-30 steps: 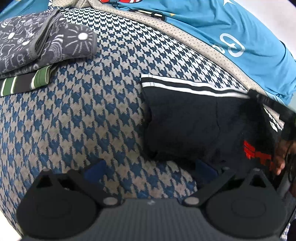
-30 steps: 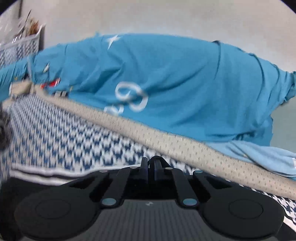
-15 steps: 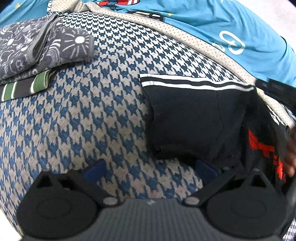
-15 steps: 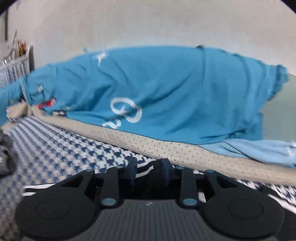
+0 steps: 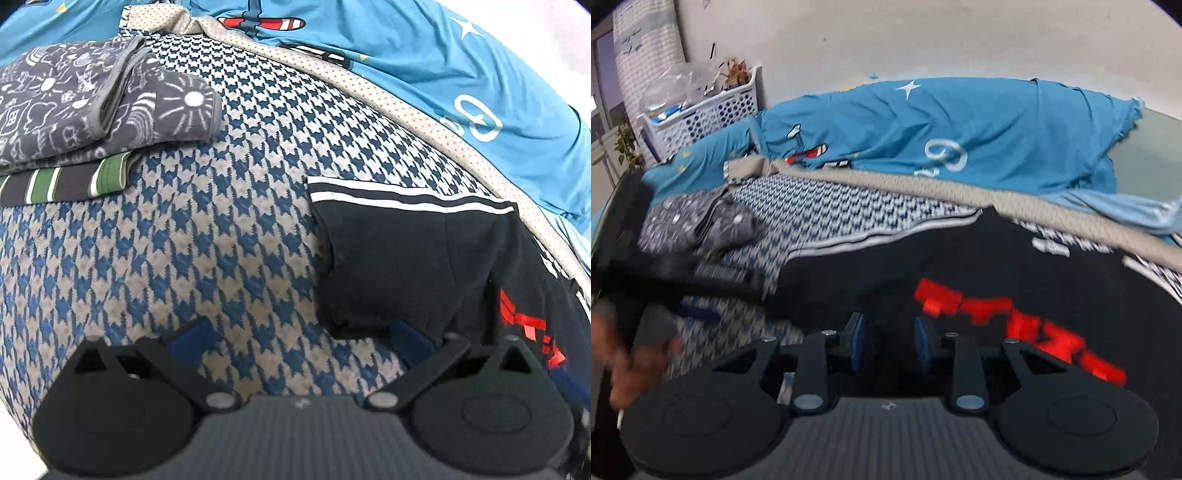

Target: Fold clothes

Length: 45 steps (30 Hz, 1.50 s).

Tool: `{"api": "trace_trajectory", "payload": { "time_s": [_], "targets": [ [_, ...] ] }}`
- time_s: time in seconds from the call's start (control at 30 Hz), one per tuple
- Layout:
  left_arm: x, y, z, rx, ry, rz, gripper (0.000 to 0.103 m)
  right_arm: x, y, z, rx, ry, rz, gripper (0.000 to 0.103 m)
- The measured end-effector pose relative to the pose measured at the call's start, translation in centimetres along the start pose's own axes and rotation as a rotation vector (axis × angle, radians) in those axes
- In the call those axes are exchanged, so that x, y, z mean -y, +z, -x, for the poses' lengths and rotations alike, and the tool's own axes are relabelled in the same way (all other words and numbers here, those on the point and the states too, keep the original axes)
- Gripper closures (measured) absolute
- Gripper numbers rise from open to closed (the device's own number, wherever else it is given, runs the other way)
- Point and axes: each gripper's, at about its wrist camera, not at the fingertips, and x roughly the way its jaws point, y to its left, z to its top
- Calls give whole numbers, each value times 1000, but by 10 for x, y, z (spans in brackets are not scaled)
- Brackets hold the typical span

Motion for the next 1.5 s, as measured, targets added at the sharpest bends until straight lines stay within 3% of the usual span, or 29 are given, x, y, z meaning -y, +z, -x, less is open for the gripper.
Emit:
{"api": "trace_trajectory", "payload": {
  "time_s": [0.27,0.63,0.67,0.7,0.8,0.9,1.1,1.27,1.5],
  "targets": [
    [2,-2,1,0,4,-20,0,-31,-30,29,-37,-21,99,73],
    [4,-3,4,1,1,-36,0,-53,-53,32,-88,-114,297,71],
    [4,-3,4,1,0,-37,0,-53,-54,31,-91,-114,294,75],
    [3,-3,5,3,0,-37,0,-53,-53,31,-92,-111,284,86],
    [2,-3,6,9,3,-35,0,-55,-53,30,-89,-100,263,96],
    [-1,-1,9,14,3,-26,0,-62,-49,32,-72,-74,253,97],
    [-10,9,20,52,0,-7,0,-75,-32,33,-1,65,71,97],
    [-24,24,34,98,-3,12,0,-101,-28,21,27,139,8,97],
    [-34,32,41,119,3,10,0,-122,-46,-10,-34,109,14,92]
  ]
}}
